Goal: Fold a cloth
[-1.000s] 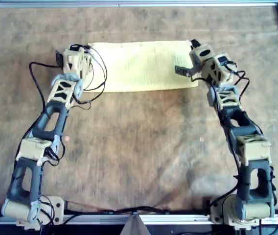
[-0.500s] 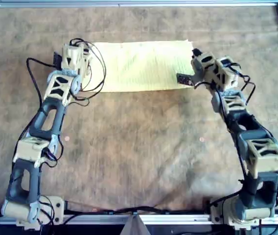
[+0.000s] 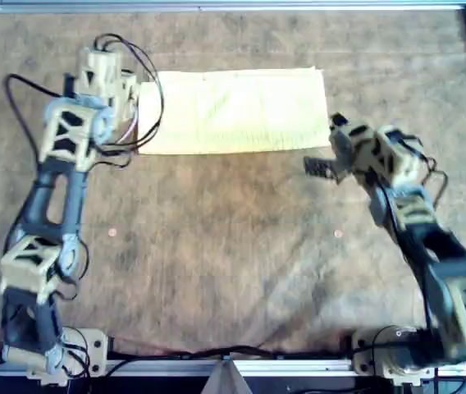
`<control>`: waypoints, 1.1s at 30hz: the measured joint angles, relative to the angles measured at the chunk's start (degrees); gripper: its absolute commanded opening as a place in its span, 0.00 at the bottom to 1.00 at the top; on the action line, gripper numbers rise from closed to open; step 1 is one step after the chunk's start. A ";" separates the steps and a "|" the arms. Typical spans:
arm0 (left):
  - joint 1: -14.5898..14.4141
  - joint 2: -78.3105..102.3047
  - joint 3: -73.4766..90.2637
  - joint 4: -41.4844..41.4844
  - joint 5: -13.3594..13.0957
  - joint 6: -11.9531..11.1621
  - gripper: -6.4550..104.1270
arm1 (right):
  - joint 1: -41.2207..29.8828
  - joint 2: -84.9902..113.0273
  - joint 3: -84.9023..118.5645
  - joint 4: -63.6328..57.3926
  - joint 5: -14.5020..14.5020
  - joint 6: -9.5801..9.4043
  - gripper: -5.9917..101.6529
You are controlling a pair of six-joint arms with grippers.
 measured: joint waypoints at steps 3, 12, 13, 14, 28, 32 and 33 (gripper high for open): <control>0.00 8.61 0.00 12.13 0.09 -2.02 0.96 | 0.00 15.03 11.51 0.00 0.18 0.00 0.57; 0.00 36.83 11.16 20.83 0.00 -16.35 0.96 | -0.70 48.34 34.01 0.97 0.18 0.00 0.57; 0.00 40.61 14.77 20.83 0.00 -16.88 0.96 | -0.53 50.45 35.24 2.02 0.18 0.00 0.57; 0.00 44.12 18.28 20.83 0.00 -17.23 0.96 | -0.53 52.12 36.21 3.34 0.09 0.00 0.57; 0.09 101.43 93.60 -8.96 -0.44 -17.23 0.96 | -0.53 69.43 37.09 36.12 0.18 0.35 0.57; 0.09 113.03 115.75 -19.78 -0.44 -17.31 0.96 | -0.53 76.20 37.09 44.74 0.18 0.18 0.58; 0.09 115.49 120.50 -21.88 -0.44 -17.40 0.96 | -0.53 78.05 37.09 46.93 0.18 0.00 0.58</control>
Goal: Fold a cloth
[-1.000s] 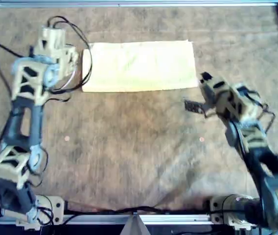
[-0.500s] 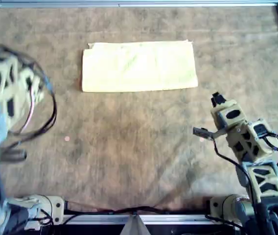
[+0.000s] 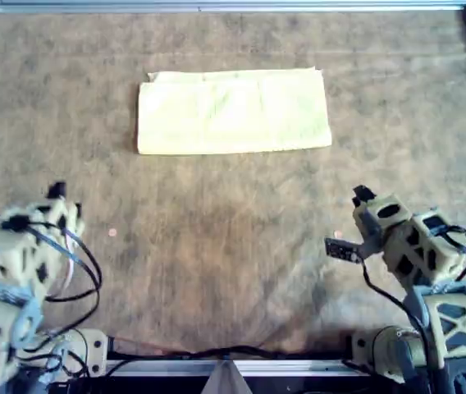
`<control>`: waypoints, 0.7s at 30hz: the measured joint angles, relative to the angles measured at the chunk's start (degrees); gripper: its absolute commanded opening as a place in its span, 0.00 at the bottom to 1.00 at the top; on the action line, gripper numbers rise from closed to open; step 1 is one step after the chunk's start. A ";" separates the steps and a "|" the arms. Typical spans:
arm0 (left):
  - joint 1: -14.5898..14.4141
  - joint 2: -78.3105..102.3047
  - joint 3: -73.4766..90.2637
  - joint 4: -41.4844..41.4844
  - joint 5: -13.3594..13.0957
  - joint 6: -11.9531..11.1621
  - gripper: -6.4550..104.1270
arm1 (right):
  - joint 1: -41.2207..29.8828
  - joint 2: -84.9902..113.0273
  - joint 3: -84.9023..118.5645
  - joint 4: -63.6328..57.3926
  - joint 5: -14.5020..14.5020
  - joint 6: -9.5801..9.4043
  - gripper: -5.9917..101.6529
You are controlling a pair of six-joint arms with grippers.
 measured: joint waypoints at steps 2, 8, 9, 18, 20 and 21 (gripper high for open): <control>0.00 2.72 7.47 -3.78 0.00 -0.09 0.96 | 0.00 2.90 0.00 3.69 0.00 0.00 0.58; 0.00 3.96 17.93 -9.05 0.00 3.69 0.96 | 0.00 10.02 4.57 8.96 0.00 0.00 0.58; 0.00 4.22 18.81 -9.32 0.00 4.66 0.96 | 0.00 11.43 6.15 9.05 0.00 0.00 0.58; 0.00 4.39 26.72 -9.67 0.00 7.56 0.96 | 0.00 12.66 14.77 8.09 0.18 -0.18 0.58; 0.00 4.39 26.89 -9.67 0.00 7.56 0.96 | 0.00 12.66 15.03 7.91 0.18 -0.18 0.58; 0.00 4.39 26.89 -9.67 0.00 7.56 0.96 | 0.00 12.66 15.12 7.91 0.18 -0.18 0.58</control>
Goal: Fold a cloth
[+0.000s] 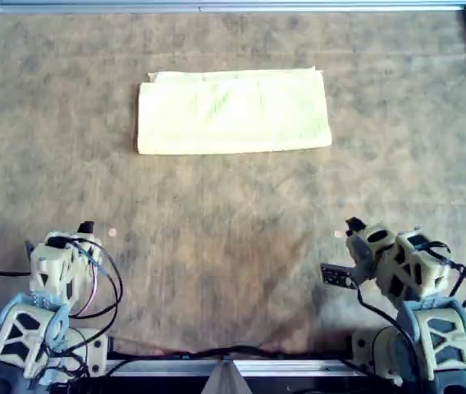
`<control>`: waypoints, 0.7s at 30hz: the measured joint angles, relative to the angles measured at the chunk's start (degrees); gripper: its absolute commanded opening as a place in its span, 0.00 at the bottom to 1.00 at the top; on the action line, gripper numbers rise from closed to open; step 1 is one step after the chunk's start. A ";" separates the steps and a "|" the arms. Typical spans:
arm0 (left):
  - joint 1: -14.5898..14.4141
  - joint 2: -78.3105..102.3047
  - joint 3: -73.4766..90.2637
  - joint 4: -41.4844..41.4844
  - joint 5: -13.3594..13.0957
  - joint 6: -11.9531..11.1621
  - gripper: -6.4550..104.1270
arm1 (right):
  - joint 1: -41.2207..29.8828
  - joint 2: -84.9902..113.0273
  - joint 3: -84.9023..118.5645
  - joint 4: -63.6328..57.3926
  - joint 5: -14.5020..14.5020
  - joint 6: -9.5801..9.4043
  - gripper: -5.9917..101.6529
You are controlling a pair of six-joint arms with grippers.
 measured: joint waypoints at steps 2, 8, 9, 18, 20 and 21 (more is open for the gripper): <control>0.00 0.00 0.00 0.00 0.00 0.00 0.96 | 0.00 0.00 0.09 0.00 0.00 0.35 0.58; 0.00 0.00 0.00 0.00 0.00 0.00 0.96 | 0.35 0.00 0.09 0.00 -0.53 0.00 0.59; 0.00 0.00 0.00 0.00 0.00 0.00 0.96 | 0.79 0.00 -0.18 -0.09 -0.53 0.00 0.59; 0.00 -2.46 -7.56 0.00 0.53 -0.26 0.96 | 1.93 -5.01 -10.55 -0.26 -0.53 0.53 0.59; 0.00 -7.47 -11.51 0.00 0.53 -0.26 0.96 | 1.93 -11.87 -15.38 -0.26 -0.53 0.53 0.59; 0.00 -10.99 -13.71 0.00 0.53 -0.26 0.96 | 1.93 -16.35 -18.11 -0.26 -0.53 0.53 0.59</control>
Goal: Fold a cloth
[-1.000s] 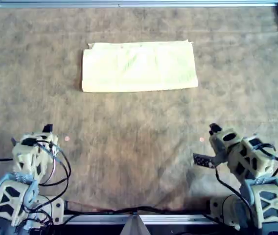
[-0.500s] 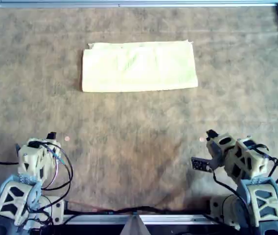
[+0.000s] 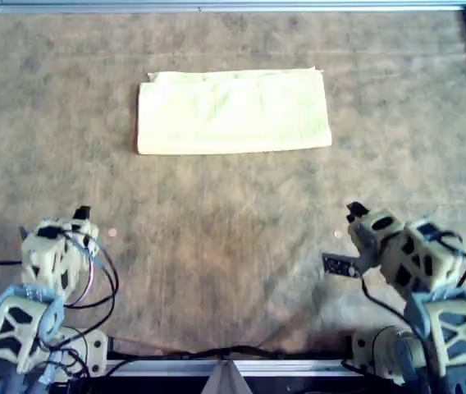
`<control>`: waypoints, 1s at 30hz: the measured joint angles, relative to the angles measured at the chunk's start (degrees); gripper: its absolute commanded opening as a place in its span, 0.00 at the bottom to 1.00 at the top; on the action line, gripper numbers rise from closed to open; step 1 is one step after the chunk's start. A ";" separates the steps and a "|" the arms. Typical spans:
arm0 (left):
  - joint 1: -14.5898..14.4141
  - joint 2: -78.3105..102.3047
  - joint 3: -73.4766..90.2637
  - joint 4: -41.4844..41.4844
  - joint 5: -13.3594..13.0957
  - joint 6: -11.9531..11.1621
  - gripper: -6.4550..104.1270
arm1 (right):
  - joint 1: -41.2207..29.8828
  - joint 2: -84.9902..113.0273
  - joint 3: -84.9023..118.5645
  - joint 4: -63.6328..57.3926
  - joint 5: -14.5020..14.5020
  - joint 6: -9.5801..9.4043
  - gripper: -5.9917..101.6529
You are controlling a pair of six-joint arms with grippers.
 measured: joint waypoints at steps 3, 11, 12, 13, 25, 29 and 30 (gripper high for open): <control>0.00 -13.45 -7.56 0.00 0.00 0.00 0.96 | 0.00 -15.73 -9.40 0.00 -0.18 -0.18 0.59; -0.18 -46.14 -31.20 0.00 0.00 0.09 0.96 | -0.44 -52.56 -31.90 -0.09 -0.18 -0.18 0.59; -0.70 -48.52 -33.66 0.00 0.00 0.09 0.96 | -0.44 -55.20 -33.93 -0.09 -0.18 -0.09 0.59; -1.41 -50.89 -36.04 0.00 -0.44 0.09 0.96 | -0.44 -57.57 -35.86 -0.09 -0.18 -0.09 0.59; -5.01 -80.68 -61.70 0.00 -0.35 0.00 0.96 | 0.18 -83.41 -58.97 -0.44 -0.18 -0.18 0.72; -5.01 -88.33 -69.17 -0.09 -0.53 0.00 0.96 | 0.18 -90.79 -65.57 -0.44 -0.18 -0.18 0.74; -5.01 -90.26 -71.10 -0.09 -0.53 0.18 0.96 | 0.18 -92.46 -67.24 -0.44 -0.18 -0.18 0.74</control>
